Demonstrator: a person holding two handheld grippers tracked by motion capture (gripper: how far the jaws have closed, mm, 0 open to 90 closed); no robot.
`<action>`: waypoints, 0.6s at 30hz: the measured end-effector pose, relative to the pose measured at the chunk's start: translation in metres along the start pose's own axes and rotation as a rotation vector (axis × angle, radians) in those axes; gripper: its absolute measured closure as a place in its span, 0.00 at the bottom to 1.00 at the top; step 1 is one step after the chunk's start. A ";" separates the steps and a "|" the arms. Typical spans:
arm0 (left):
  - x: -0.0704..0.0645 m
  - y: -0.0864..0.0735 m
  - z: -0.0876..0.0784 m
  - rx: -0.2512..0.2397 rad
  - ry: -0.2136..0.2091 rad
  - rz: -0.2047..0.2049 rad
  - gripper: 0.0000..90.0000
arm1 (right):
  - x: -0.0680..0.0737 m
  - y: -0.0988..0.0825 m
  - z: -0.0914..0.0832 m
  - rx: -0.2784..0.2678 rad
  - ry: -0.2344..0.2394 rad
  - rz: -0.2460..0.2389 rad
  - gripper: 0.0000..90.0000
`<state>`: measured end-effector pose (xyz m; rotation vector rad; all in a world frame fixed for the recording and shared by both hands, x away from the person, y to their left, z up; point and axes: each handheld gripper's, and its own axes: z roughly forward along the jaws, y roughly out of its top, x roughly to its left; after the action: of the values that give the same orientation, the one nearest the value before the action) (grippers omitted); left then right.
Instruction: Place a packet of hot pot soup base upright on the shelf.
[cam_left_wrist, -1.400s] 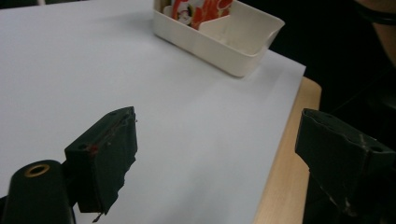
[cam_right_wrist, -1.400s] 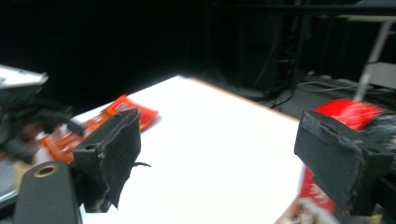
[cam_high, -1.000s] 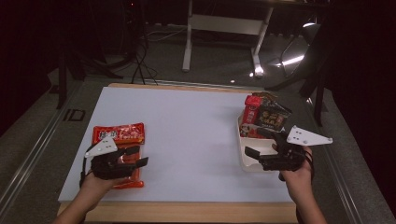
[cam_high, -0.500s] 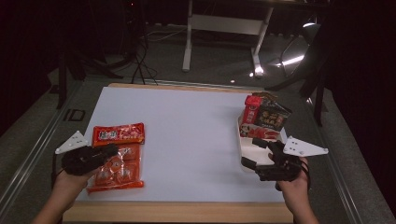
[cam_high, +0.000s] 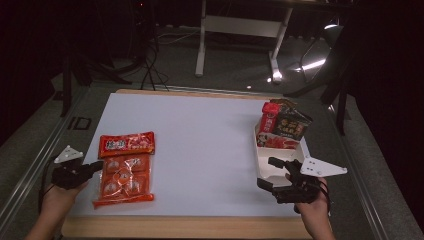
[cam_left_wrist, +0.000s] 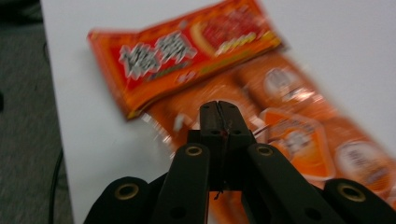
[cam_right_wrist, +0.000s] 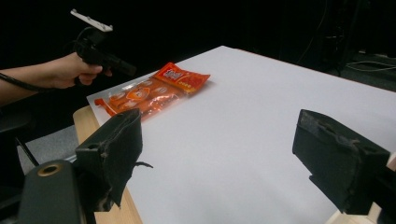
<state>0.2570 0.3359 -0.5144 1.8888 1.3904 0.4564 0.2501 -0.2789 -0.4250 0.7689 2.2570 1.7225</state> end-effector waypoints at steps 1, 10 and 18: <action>0.002 -0.002 0.002 0.006 0.005 -0.006 1.00 | 0.000 0.000 0.000 -0.001 0.003 0.000 0.18; 0.001 -0.012 0.023 0.085 0.049 -0.045 1.00 | -0.001 0.000 0.002 0.004 0.003 0.000 0.18; -0.013 -0.009 0.029 0.102 0.089 -0.018 1.00 | -0.001 -0.001 0.003 0.012 0.003 0.000 0.18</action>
<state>0.2657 0.3151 -0.5385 1.9563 1.5137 0.4742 0.2525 -0.2770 -0.4273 0.7695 2.2718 1.7132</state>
